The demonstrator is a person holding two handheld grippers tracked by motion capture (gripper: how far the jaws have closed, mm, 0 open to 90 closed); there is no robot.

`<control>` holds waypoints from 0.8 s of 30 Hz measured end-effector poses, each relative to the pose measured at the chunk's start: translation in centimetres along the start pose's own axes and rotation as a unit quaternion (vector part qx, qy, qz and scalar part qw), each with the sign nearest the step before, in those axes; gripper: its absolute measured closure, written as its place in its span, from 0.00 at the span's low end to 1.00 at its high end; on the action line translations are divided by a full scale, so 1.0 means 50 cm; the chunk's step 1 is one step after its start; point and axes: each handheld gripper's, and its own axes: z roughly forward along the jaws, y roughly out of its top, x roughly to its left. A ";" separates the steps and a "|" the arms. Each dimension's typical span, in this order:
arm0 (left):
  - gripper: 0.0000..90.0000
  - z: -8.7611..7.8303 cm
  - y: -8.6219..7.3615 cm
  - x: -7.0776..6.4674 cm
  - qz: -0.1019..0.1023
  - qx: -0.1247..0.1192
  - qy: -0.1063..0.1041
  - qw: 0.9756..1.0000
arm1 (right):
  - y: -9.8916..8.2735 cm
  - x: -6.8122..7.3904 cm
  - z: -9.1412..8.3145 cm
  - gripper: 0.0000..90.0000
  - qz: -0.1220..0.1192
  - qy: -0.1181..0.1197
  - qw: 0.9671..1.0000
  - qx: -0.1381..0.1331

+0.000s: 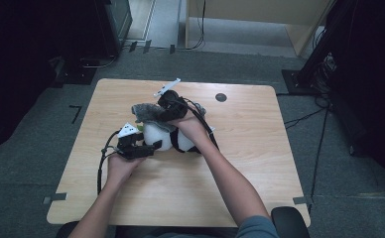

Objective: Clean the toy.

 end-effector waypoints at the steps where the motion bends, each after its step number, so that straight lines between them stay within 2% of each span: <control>1: 0.22 0.000 0.000 0.000 0.001 0.000 0.000 1.000 | -0.003 -0.002 -0.004 0.78 -0.001 -0.003 1.000 0.001; 7: 0.22 0.000 0.000 0.000 0.003 0.000 0.001 1.000 | -0.033 -0.029 -0.047 0.78 0.007 -0.019 1.000 -0.001; 14: 0.22 0.001 0.000 -0.002 0.005 -0.003 0.002 1.000 | -0.079 -0.065 -0.116 0.77 0.027 -0.041 0.999 -0.022; 21: 0.22 0.001 0.000 0.001 0.002 -0.002 0.000 1.000 | -0.134 -0.103 -0.175 0.77 0.045 -0.079 0.996 -0.015; 24: 0.22 0.001 -0.001 0.000 0.003 -0.004 0.000 1.000 | -0.154 -0.115 -0.180 0.77 0.055 -0.073 0.996 -0.010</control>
